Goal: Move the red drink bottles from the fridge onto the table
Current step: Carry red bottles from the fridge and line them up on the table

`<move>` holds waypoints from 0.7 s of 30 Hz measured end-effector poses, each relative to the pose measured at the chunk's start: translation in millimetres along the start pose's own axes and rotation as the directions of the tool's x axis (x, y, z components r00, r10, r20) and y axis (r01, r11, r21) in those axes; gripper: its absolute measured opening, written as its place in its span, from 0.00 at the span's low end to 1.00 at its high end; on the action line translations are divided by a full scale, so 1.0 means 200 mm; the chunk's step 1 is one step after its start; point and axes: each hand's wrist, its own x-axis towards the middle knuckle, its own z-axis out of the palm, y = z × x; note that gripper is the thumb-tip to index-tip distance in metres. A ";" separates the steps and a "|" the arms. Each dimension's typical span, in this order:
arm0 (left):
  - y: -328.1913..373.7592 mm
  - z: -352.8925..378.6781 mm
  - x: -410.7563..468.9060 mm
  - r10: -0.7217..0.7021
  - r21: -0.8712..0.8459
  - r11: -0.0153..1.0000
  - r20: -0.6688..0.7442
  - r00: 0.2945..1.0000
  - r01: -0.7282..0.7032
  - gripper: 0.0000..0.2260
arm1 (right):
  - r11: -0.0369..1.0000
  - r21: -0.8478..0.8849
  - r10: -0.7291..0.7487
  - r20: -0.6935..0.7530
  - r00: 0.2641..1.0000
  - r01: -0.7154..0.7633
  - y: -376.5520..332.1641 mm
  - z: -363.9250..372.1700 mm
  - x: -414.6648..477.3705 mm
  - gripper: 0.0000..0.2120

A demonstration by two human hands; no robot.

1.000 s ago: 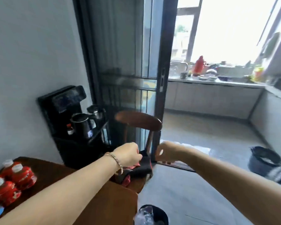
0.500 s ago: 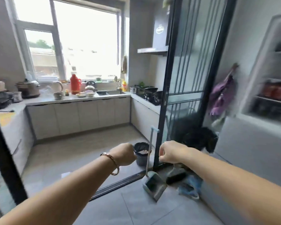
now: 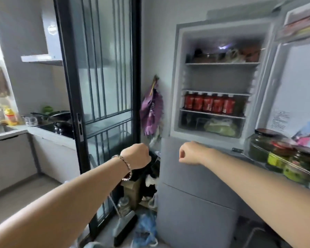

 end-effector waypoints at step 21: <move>0.93 0.21 2.32 0.380 -0.144 0.910 -0.084 0.921 -0.389 0.09 | 0.848 0.224 0.529 -0.332 0.781 -0.480 1.57 -0.41 1.50 0.09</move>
